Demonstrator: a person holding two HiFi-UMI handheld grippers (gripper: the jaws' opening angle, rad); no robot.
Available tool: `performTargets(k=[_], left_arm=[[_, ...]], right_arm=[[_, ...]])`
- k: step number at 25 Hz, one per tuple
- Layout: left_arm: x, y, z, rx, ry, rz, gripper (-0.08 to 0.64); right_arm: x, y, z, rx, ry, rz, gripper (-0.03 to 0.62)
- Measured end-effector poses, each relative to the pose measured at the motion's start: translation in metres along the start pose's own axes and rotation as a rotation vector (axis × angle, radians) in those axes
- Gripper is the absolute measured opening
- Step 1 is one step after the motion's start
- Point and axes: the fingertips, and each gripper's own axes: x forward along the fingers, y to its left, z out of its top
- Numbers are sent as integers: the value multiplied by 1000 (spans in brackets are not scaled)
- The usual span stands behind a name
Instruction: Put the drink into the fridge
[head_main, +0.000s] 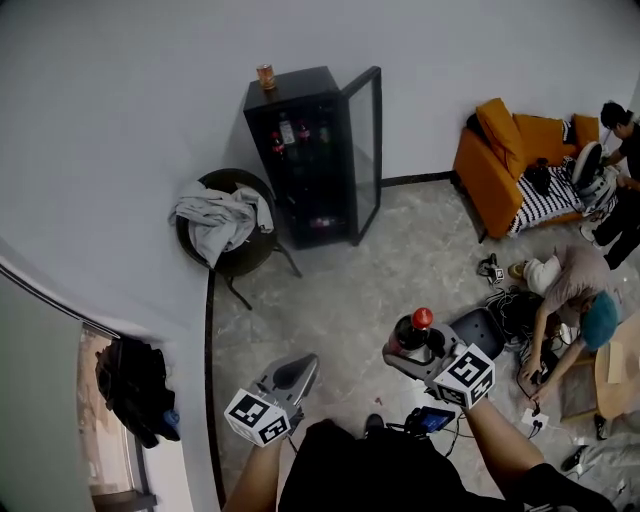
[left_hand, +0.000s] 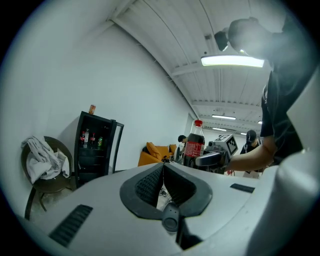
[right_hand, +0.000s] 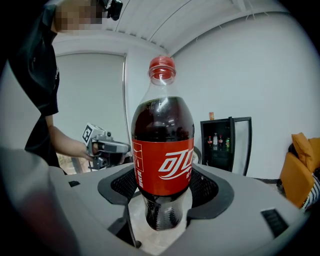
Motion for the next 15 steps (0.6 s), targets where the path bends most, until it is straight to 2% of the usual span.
performTargets(k=[4, 10, 15], left_arm=[[0, 15, -2, -27, 14, 18, 12], [11, 56, 0, -46, 18, 19, 11], [24, 102, 13, -38, 14, -12, 11]], right_arm=[[7, -9, 2, 71, -23, 4, 321], [37, -27, -2, 72, 3, -7, 321], [67, -43, 17, 84, -4, -40, 321]])
